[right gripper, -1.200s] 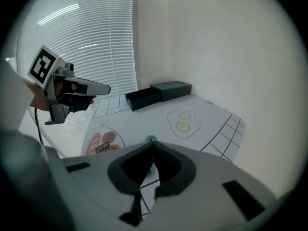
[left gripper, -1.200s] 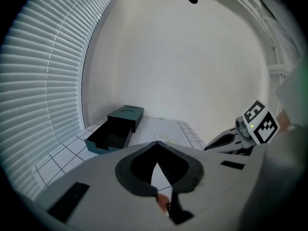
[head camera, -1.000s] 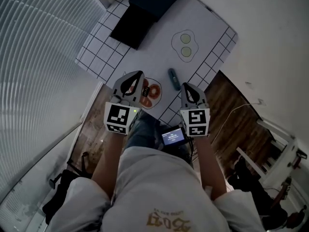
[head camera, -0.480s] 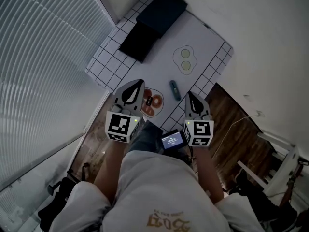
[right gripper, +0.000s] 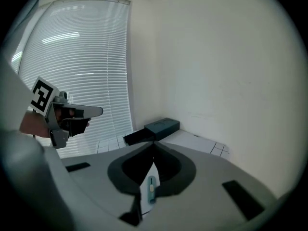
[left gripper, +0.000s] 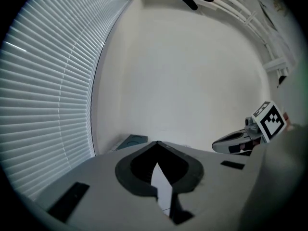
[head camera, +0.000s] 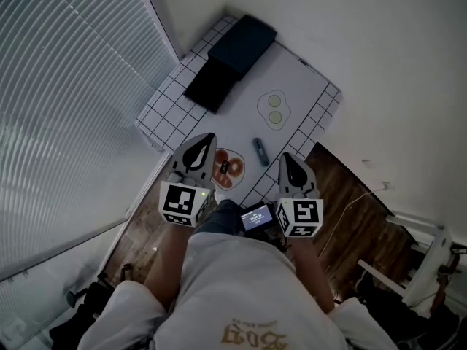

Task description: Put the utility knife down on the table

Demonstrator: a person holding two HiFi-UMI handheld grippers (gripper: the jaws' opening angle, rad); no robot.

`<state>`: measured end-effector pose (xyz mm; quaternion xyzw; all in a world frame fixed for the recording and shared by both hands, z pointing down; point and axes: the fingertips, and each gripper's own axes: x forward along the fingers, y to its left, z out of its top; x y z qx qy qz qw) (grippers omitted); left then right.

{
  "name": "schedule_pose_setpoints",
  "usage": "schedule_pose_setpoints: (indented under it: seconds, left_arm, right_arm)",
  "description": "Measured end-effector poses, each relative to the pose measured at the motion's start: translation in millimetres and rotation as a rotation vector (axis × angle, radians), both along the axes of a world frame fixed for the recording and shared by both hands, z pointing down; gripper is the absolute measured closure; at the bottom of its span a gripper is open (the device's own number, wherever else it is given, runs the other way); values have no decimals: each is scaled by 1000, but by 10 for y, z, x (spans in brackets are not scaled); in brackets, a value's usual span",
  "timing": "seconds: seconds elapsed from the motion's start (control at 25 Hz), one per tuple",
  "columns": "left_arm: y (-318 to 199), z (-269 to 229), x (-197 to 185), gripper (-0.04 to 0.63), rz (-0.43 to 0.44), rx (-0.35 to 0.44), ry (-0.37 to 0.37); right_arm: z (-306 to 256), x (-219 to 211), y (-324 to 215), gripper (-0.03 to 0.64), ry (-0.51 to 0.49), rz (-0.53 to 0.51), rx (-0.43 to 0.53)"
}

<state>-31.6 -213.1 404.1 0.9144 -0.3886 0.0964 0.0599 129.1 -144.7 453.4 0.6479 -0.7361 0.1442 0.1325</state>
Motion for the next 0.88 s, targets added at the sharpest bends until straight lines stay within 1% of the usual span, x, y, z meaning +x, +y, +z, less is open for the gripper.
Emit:
schedule_pose_setpoints:
  seconds: [0.28, 0.48, 0.68, 0.88]
  left_arm:
    - [57, -314, 49, 588, 5, 69, 30]
    - [72, -431, 64, 588, -1, 100, 43]
    - [79, -647, 102, 588, -7, 147, 63]
    - [147, -756, 137, 588, -9, 170, 75]
  right_arm:
    - [-220, 38, 49, 609, 32, 12, 44]
    - [-452, 65, 28, 609, 29, 20, 98]
    - [-719, 106, -5, 609, 29, 24, 161]
    - [-857, 130, 1, 609, 28, 26, 188]
